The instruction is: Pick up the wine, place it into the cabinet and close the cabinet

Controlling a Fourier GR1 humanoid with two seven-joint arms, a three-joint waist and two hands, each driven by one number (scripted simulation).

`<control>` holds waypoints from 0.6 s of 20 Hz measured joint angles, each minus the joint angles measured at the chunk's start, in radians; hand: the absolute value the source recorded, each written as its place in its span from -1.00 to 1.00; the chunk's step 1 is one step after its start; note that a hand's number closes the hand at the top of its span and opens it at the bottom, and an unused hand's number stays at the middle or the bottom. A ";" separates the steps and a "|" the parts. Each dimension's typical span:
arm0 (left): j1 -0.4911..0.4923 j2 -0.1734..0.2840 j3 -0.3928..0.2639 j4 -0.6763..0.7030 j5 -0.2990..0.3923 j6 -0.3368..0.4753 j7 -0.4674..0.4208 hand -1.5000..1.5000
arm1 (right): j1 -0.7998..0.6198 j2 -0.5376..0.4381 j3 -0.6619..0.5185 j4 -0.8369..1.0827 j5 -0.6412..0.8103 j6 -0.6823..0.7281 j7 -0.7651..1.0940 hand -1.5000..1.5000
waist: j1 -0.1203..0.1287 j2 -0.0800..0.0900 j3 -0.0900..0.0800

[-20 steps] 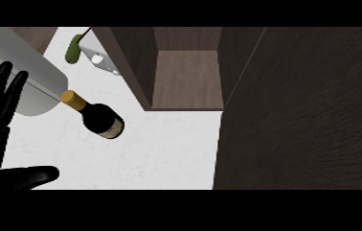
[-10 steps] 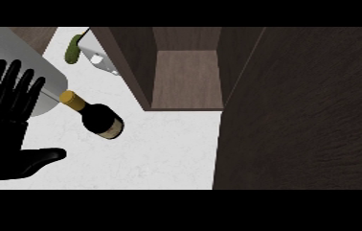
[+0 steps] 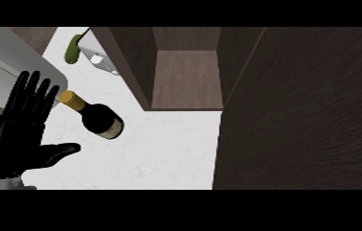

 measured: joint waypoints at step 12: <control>-0.024 0.017 0.058 0.249 -0.020 -0.073 -0.203 -1.00 | -0.030 -0.002 -0.054 0.004 -0.005 0.019 0.007 -1.00 | 0.000 0.000 0.000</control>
